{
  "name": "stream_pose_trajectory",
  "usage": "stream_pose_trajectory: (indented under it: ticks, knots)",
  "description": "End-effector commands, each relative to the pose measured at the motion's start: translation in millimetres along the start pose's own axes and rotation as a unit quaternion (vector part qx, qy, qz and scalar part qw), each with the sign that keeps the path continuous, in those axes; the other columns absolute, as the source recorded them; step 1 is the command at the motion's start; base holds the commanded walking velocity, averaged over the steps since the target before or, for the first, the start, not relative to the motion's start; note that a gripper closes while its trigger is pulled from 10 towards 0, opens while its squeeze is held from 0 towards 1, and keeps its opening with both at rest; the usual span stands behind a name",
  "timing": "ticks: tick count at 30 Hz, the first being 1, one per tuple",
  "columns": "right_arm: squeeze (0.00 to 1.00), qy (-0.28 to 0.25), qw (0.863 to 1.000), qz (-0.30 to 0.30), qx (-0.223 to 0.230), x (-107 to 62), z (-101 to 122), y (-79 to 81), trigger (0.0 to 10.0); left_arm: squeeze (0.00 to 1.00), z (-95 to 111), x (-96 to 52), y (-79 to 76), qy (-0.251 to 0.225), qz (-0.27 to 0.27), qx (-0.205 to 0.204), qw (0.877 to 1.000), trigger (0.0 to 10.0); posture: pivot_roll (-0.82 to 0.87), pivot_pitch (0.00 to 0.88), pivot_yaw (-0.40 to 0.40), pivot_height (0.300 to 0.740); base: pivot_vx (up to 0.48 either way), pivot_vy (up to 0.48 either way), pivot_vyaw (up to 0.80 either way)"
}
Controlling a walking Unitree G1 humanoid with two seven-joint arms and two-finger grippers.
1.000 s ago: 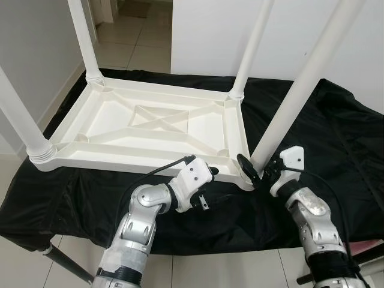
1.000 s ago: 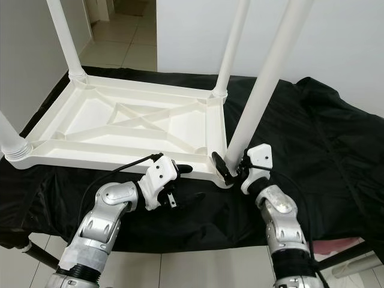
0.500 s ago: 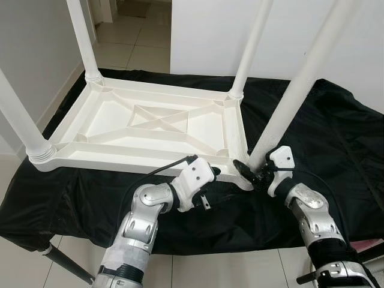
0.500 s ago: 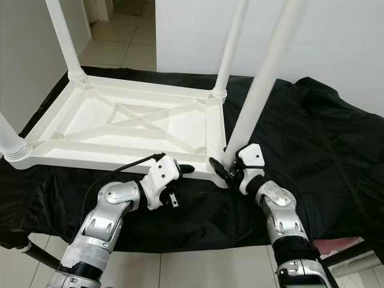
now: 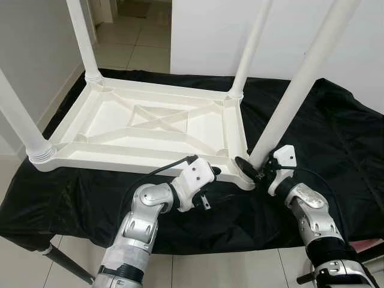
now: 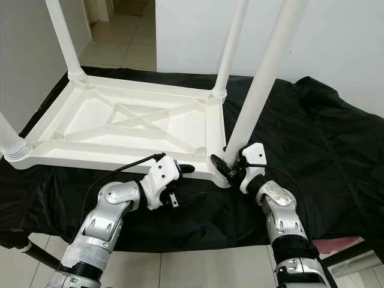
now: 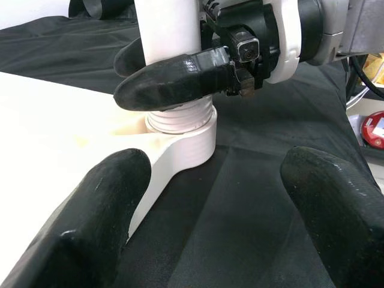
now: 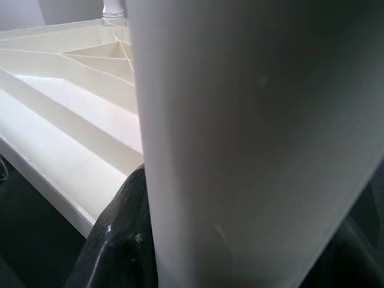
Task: Building children table
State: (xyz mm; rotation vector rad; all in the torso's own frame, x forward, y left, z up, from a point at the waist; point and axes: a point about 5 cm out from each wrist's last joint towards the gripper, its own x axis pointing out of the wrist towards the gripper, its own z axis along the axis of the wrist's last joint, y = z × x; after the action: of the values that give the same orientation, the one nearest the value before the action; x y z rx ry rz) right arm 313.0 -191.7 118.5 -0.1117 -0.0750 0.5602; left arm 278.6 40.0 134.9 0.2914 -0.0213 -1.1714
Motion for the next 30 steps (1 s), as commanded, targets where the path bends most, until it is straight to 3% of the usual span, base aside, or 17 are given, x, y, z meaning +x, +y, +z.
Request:
stream_pose_trajectory:
  ticks: [1,2,7,13,18,24,30]
  knots:
    - [0.0,0.009,1.0,-0.02,-0.003,-1.2,-1.8,2.4,10.0,0.0,-1.0,1.0,10.8,0.003,0.114,0.001,0.994,10.0,-0.02,0.0,-0.064,0.74,0.0,0.0,0.0]
    - [0.0,0.009,0.999,-0.052,-0.001,-0.7,-1.4,2.8,10.0,0.0,-1.3,0.6,11.0,0.004,0.114,0.001,0.993,10.0,-0.02,0.0,-0.063,0.74,0.0,0.0,0.0]
    - [0.0,0.003,0.996,-0.093,0.002,0.1,1.0,5.7,10.0,0.0,-1.2,0.7,10.9,0.003,0.114,0.001,0.994,10.0,-0.02,0.0,-0.062,0.74,0.0,0.0,0.0]
    - [0.0,-0.009,0.985,-0.167,0.03,-2.0,5.0,22.2,10.0,0.0,-1.7,0.7,10.2,0.004,0.111,-0.001,0.994,10.0,-0.03,0.0,-0.06,0.74,0.0,0.0,0.0]
    - [0.0,-0.002,0.968,-0.246,0.058,-4.2,2.9,36.7,10.0,0.0,-1.9,-0.2,10.1,0.005,0.111,-0.001,0.994,10.0,-0.03,0.0,-0.058,0.74,0.0,0.0,0.0]
    - [0.0,0.003,0.942,-0.322,0.091,4.5,4.2,55.9,10.0,0.0,-1.6,0.7,8.4,0.004,0.111,-0.003,0.994,10.0,-0.03,0.0,-0.062,0.74,0.0,0.0,0.0]
    - [0.0,-0.005,0.942,-0.319,0.108,12.6,11.2,68.4,10.0,0.0,-1.8,0.1,7.4,0.003,0.115,-0.006,0.993,10.0,-0.02,0.0,-0.067,0.74,0.0,0.0,0.0]
